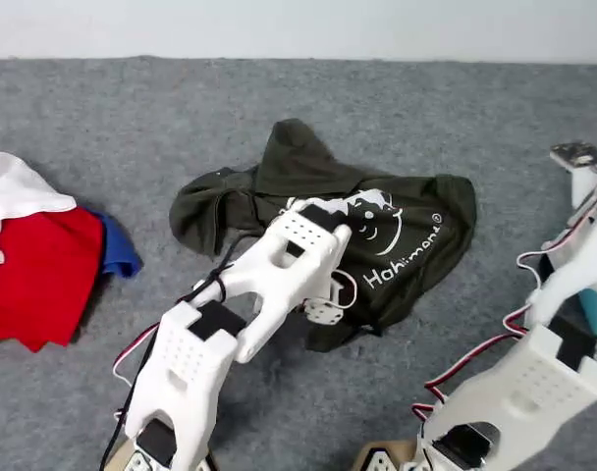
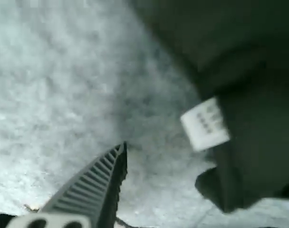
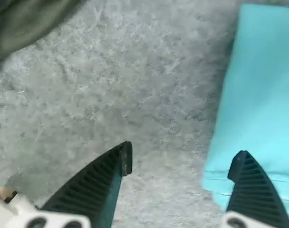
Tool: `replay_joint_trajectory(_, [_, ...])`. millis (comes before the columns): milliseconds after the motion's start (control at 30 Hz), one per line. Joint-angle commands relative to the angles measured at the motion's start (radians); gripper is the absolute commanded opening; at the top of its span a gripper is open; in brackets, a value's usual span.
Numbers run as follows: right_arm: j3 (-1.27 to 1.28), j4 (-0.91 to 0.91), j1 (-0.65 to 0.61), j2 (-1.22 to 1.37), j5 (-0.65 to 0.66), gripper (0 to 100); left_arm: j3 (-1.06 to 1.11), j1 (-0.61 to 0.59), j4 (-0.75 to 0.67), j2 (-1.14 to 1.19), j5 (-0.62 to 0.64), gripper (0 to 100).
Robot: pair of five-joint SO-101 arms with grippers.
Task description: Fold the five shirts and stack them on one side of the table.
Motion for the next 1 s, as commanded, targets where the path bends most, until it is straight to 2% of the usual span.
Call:
replay_joint_trajectory(0, [0.005,0.038,0.022,-0.061,-0.002,33.2,-0.056,0.009,0.029,0.006,0.017,66])
replay_joint_trajectory(100, [0.005,0.038,0.022,-0.064,-0.002,33.2,-0.056,0.011,0.029,0.018,0.017,62])
replay_joint_trajectory(267, [0.005,0.038,0.018,-0.065,-0.002,33.2,-0.076,0.011,0.029,-0.006,0.012,44])
replay_joint_trajectory(367, [0.005,0.038,0.018,-0.065,-0.002,33.2,-0.111,0.009,0.029,-0.015,-0.011,28])
replay_joint_trajectory(500, [0.005,0.038,0.018,-0.065,-0.002,33.2,-0.150,0.009,0.009,0.008,-0.046,1])
replay_joint_trajectory(600, [0.005,0.038,0.019,-0.065,-0.002,33.2,-0.173,0.009,0.017,0.043,-0.048,4])
replay_joint_trajectory(667, [0.005,0.038,0.021,-0.065,-0.002,33.2,-0.185,0.009,0.018,0.052,-0.048,1])
replay_joint_trajectory(833, [0.008,0.038,0.021,-0.065,-0.002,33.2,-0.226,-0.003,0.029,0.009,-0.048,1])
replay_joint_trajectory(967, [0.008,0.038,0.021,-0.065,-0.002,33.2,-0.208,-0.072,0.031,-0.091,-0.055,1])
